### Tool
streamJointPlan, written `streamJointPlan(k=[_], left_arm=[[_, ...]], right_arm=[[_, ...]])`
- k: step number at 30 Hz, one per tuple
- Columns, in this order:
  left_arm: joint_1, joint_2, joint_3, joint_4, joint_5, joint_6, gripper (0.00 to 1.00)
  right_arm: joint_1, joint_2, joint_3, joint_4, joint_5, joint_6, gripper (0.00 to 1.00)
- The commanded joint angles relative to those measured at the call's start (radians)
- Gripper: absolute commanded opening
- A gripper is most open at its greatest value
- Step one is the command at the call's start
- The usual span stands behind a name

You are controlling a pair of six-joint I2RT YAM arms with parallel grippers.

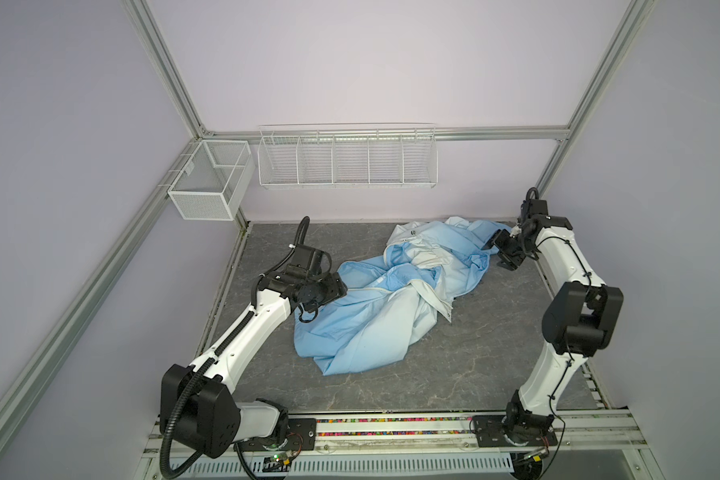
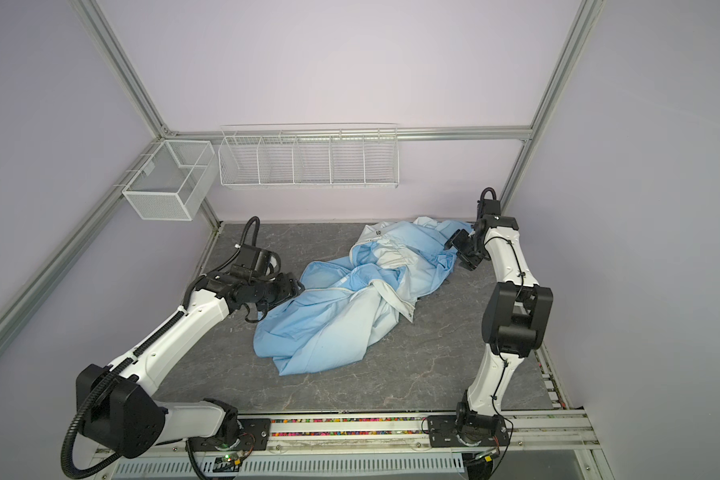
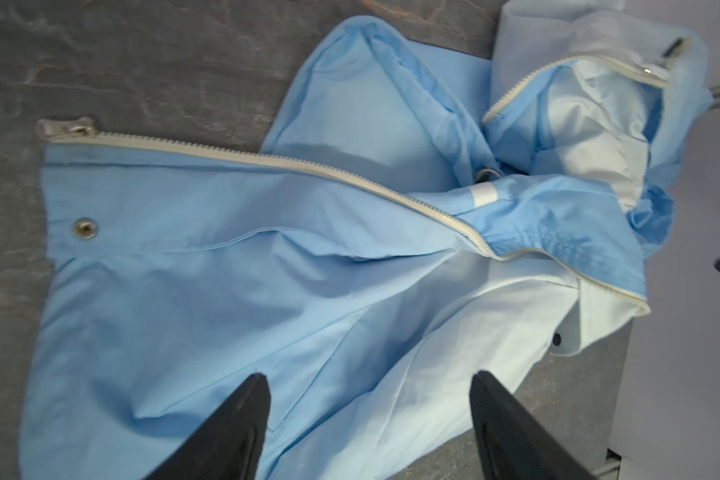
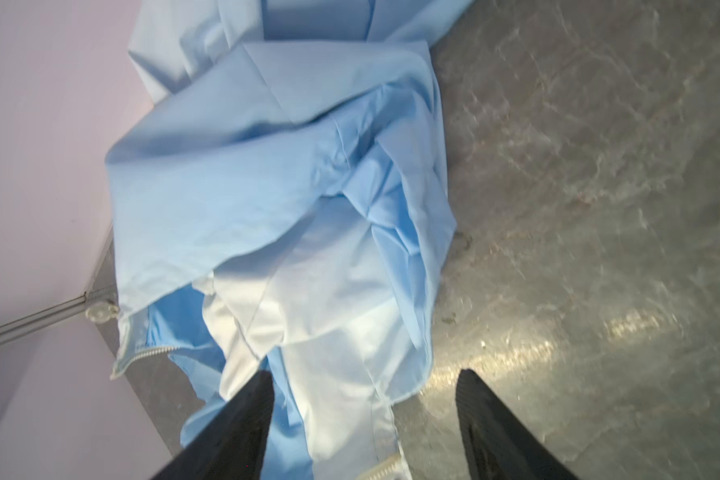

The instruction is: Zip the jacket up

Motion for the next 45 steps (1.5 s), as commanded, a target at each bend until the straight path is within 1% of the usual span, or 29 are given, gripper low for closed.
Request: streamJointPlan(k=[1,3,7,11,14,18,21,23,30,32,34,37,39,41,42,43,45], left_arm=[[0.068,-0.034,-0.034,-0.074,-0.058,-0.100,0.77],[0.108,-0.035,-0.068,-0.083,-0.039,-0.109,0.77],[0.169,-0.049,-0.154,-0.071,-0.021,-0.137,0.76],[0.215,-0.090,-0.236,-0.066,-0.037,-0.172,0.76],[0.244,-0.130,-0.293,-0.060,-0.042,-0.196,0.76],[0.262,-0.177,-0.380,-0.024,-0.047,-0.226,0.78],[0.264,-0.202,-0.456,0.070,-0.020,-0.257,0.79],[0.264,-0.208,-0.490,0.137,0.007,-0.277,0.80],[0.264,-0.213,-0.553,0.347,0.123,-0.277,0.79],[0.263,-0.206,-0.573,0.435,0.175,-0.282,0.77],[0.264,-0.192,-0.594,0.521,0.224,-0.295,0.72],[0.264,-0.164,-0.602,0.588,0.264,-0.316,0.55],[0.264,-0.151,-0.593,0.600,0.278,-0.317,0.43],[0.264,-0.150,-0.576,0.602,0.292,-0.306,0.32],[0.264,-0.152,-0.564,0.597,0.297,-0.303,0.29],[0.263,-0.156,-0.549,0.593,0.304,-0.296,0.24],[0.264,-0.163,-0.507,0.581,0.321,-0.276,0.15]], right_arm=[[0.025,-0.131,-0.171,0.043,-0.056,0.018,0.70],[0.056,-0.199,-0.290,0.062,-0.072,0.033,0.70],[0.128,-0.308,-0.512,0.131,-0.097,0.088,0.73],[0.194,-0.347,-0.660,0.207,-0.123,0.148,0.79],[0.217,-0.362,-0.719,0.245,-0.140,0.180,0.82],[0.233,-0.379,-0.753,0.272,-0.149,0.210,0.86],[0.247,-0.369,-0.768,0.309,-0.157,0.243,0.89],[0.259,-0.345,-0.770,0.349,-0.177,0.271,0.93],[0.293,-0.262,-0.764,0.512,-0.220,0.374,0.94],[0.294,-0.238,-0.757,0.541,-0.219,0.390,0.94],[0.294,-0.206,-0.743,0.559,-0.226,0.400,0.92],[0.293,-0.157,-0.717,0.606,-0.248,0.424,0.85],[0.290,-0.138,-0.697,0.623,-0.250,0.435,0.75],[0.281,-0.122,-0.665,0.618,-0.255,0.435,0.59],[0.275,-0.117,-0.650,0.613,-0.256,0.433,0.52],[0.264,-0.114,-0.628,0.600,-0.256,0.429,0.43],[0.242,-0.112,-0.583,0.558,-0.254,0.408,0.28]])
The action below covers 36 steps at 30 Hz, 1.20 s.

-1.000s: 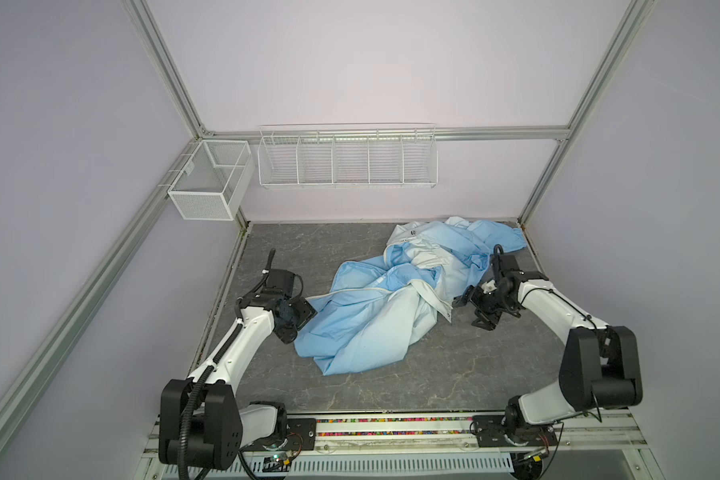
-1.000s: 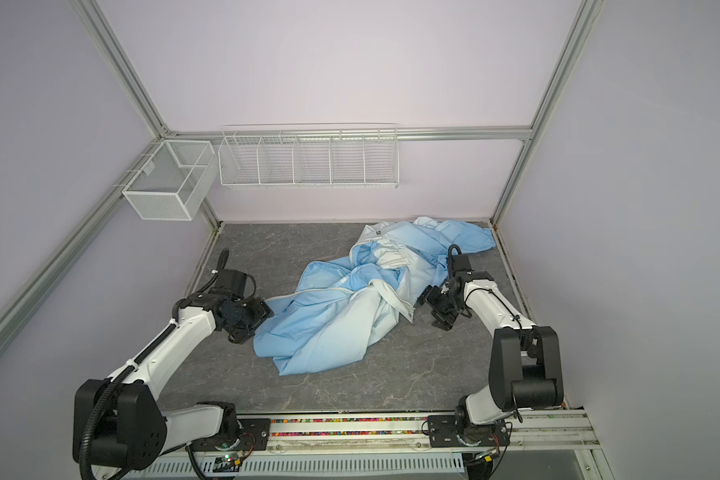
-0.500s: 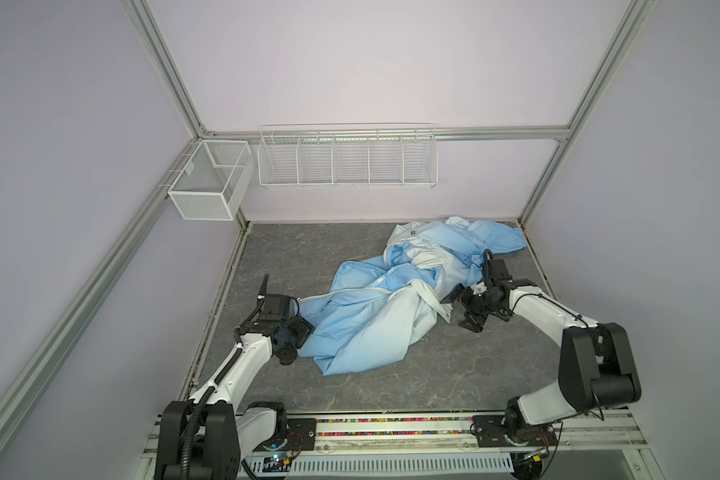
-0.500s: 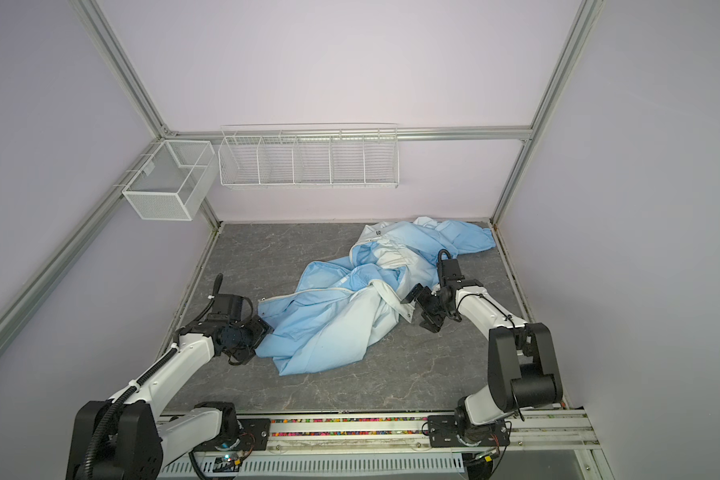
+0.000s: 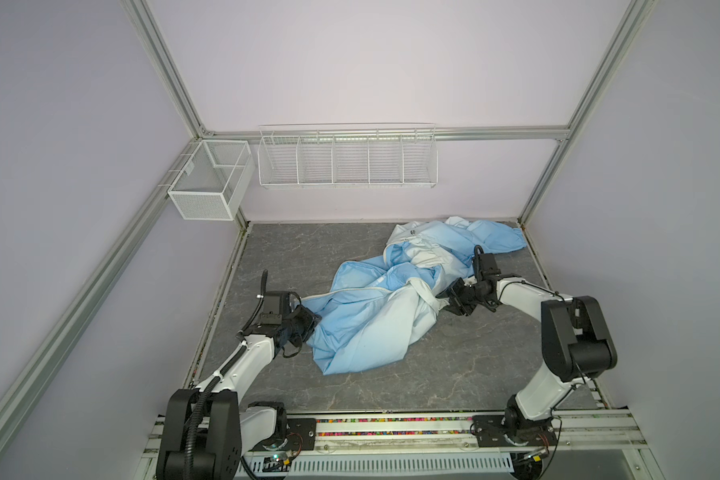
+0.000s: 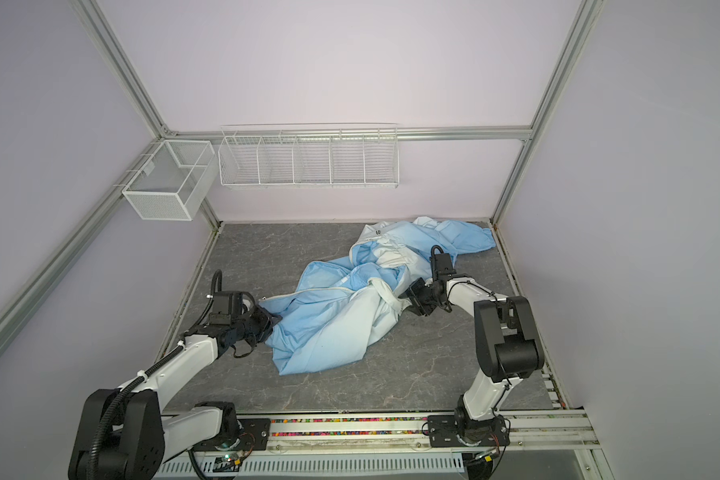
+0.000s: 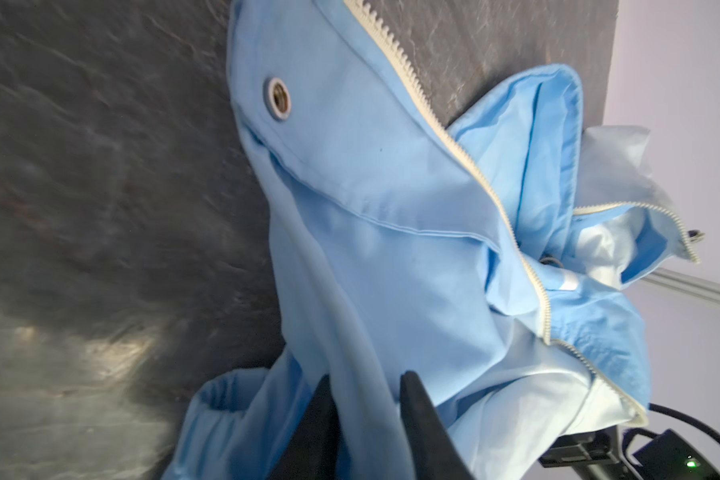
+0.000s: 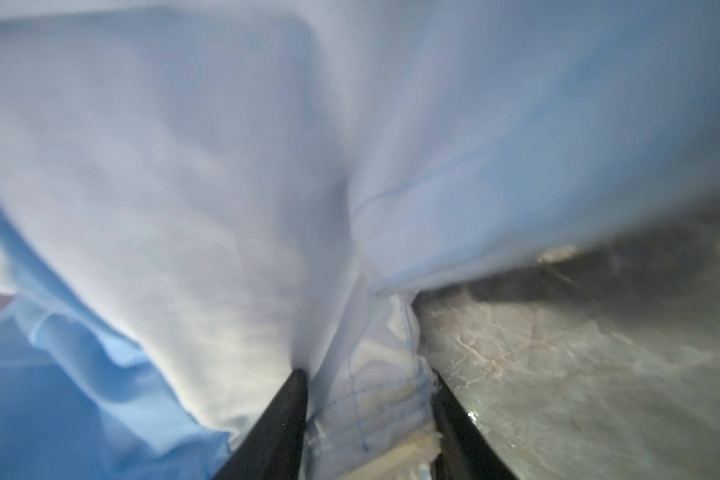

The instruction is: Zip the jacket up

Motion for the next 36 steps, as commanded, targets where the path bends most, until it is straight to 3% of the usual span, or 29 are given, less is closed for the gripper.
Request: streamJointPlan(k=[1,4,8,13,17,21,28,33,34,36], left_arm=[[0.004,-0.011,0.090,0.037,0.057,0.026,0.12],[-0.004,-0.006,0.186,0.007,0.100,0.078,0.03],[-0.068,0.016,0.372,-0.095,0.111,0.193,0.00],[-0.181,0.067,0.574,-0.176,0.117,0.287,0.00],[-0.253,0.098,0.665,-0.252,0.139,0.345,0.00],[-0.304,0.092,0.662,-0.340,0.142,0.397,0.00],[-0.325,0.006,0.486,-0.408,0.097,0.417,0.00],[-0.338,-0.013,0.380,-0.423,0.082,0.429,0.00],[-0.337,-0.008,0.368,-0.424,0.086,0.431,0.04],[-0.337,0.003,0.367,-0.434,0.083,0.436,0.34]], right_arm=[[-0.040,0.005,0.090,-0.043,-0.010,-0.019,0.22],[-0.081,0.013,0.193,-0.148,-0.002,-0.087,0.08],[-0.149,0.053,0.376,-0.332,0.032,-0.208,0.07],[-0.232,0.172,0.683,-0.596,0.179,-0.378,0.07],[-0.281,0.305,0.903,-0.755,0.259,-0.428,0.07],[-0.297,0.427,1.084,-0.837,0.331,-0.437,0.07],[-0.303,0.627,1.374,-0.971,0.437,-0.439,0.07],[-0.322,0.680,1.426,-0.981,0.460,-0.415,0.07],[-0.326,0.684,1.426,-0.980,0.455,-0.411,0.07],[-0.326,0.688,1.425,-0.985,0.446,-0.412,0.16]])
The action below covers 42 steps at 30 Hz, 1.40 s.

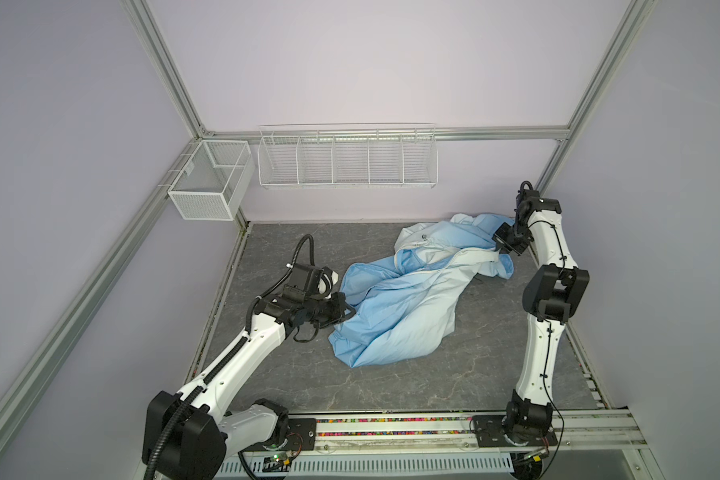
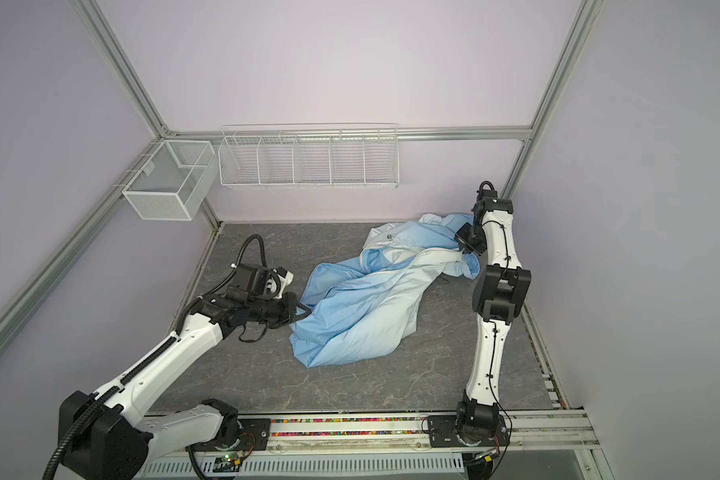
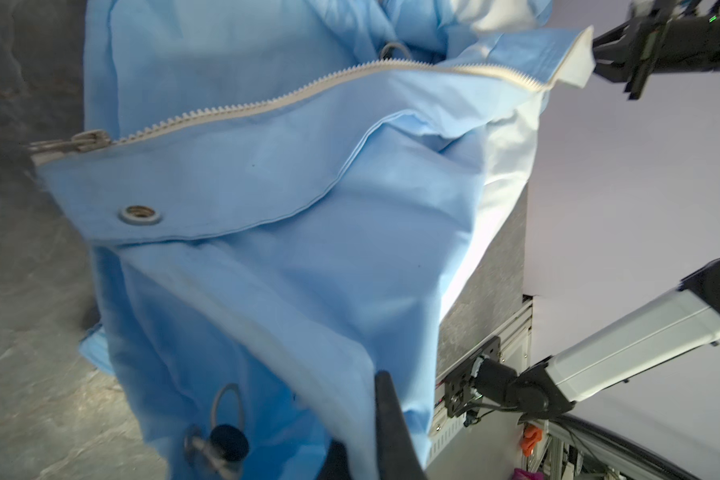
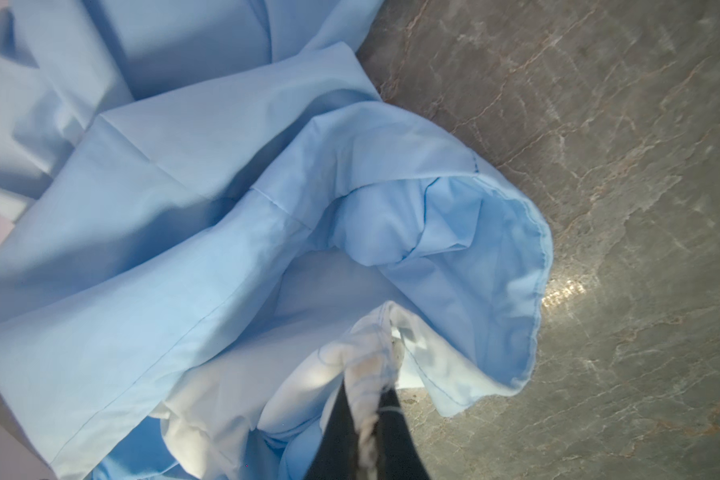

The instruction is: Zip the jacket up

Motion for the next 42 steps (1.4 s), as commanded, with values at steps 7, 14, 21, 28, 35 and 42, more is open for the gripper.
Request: streamJointPlan(k=[7,14,21,28,35,42], left_arm=[[0.026,-0.002,0.121,-0.152,-0.136,0.061,0.62],[0.152,-0.012,0.215,-0.229,-0.305,0.037,0.64],[0.168,0.032,0.250,-0.135,-0.334,0.009,0.70],[0.153,0.424,0.401,0.044,-0.247,-0.010,0.67],[0.102,0.808,0.760,-0.053,-0.204,0.098,0.64],[0.069,0.924,0.890,-0.114,-0.358,0.240,0.65]], right_arm=[[-0.016,-0.115,-0.116,0.026,0.024,-0.022,0.67],[-0.001,-0.329,-0.324,0.120,0.034,-0.035,0.78],[0.093,-0.595,-0.693,0.237,-0.018,-0.025,0.77],[0.295,-0.693,-1.062,0.453,-0.121,0.088,0.75],[0.362,-0.558,-1.106,0.532,-0.136,0.140,0.72],[0.343,-0.435,-1.008,0.481,-0.134,0.107,0.71]])
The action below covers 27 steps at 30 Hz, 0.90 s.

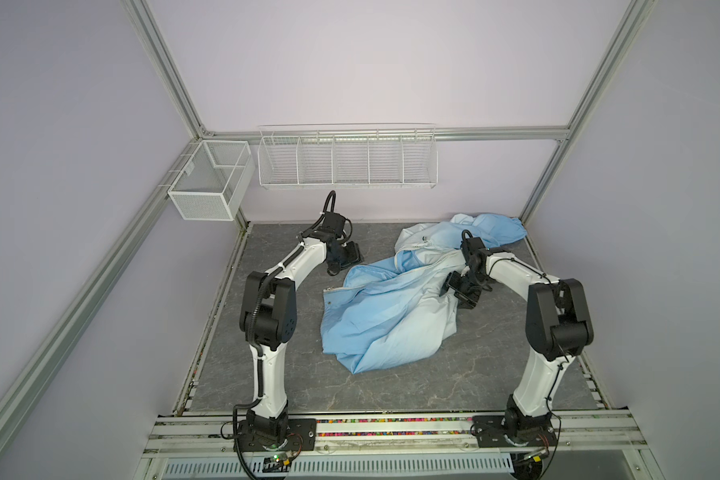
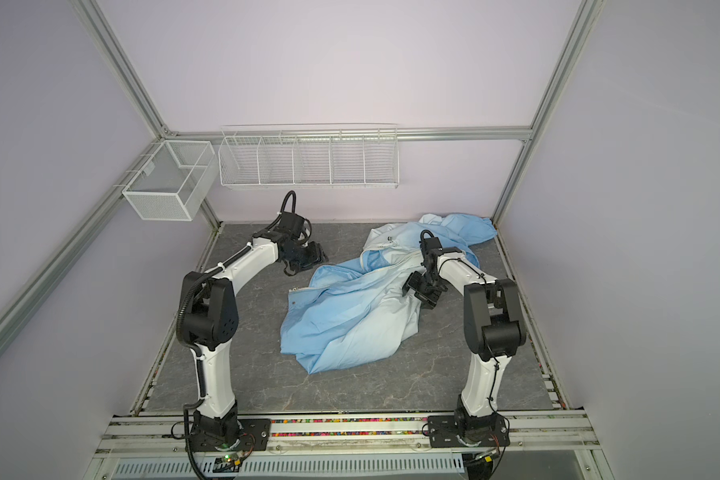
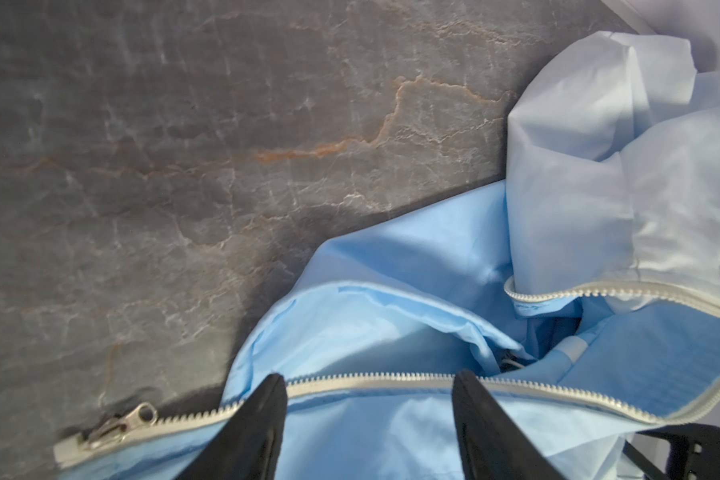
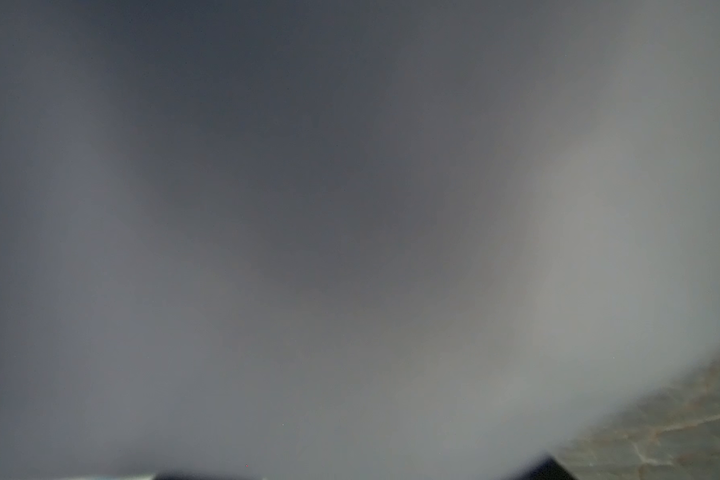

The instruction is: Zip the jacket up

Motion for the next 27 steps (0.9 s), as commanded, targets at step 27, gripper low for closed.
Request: streamJointPlan(k=[27], left_arm=[[-0.092,0.260,0.216,-0.198,-0.259,0.421,0.63]], right_arm=[[-0.140,0.048,0.045,-0.096,-0.012,-0.075,0.72]])
